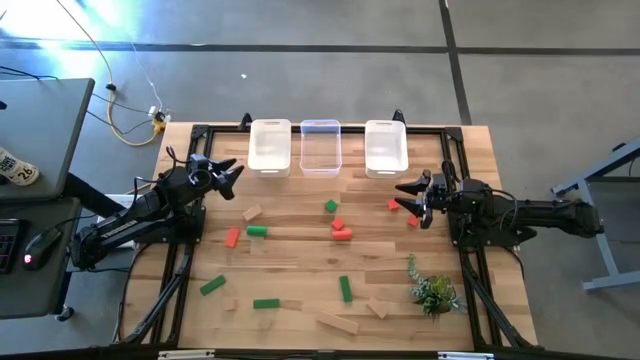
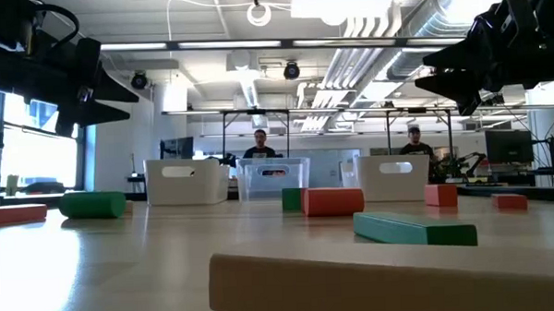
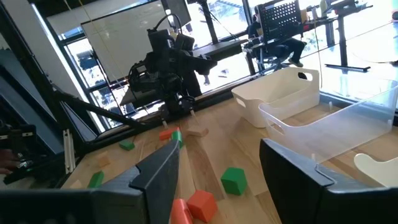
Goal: Sort & place blocks by color
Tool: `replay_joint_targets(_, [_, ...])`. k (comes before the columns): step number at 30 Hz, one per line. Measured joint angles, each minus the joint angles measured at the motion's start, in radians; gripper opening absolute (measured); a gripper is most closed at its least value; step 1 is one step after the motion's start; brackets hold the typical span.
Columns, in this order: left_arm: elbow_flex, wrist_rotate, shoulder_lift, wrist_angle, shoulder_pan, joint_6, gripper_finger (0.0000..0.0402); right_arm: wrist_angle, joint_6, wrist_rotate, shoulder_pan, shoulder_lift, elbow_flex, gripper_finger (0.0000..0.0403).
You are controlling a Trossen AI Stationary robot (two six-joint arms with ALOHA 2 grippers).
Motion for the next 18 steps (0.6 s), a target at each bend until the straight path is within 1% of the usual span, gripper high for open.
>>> replay_joint_targets(18, [0.000,0.000,0.000,0.013,0.000,0.000,0.0227,0.000,0.000,0.000,0.000,0.000,0.000,0.0210])
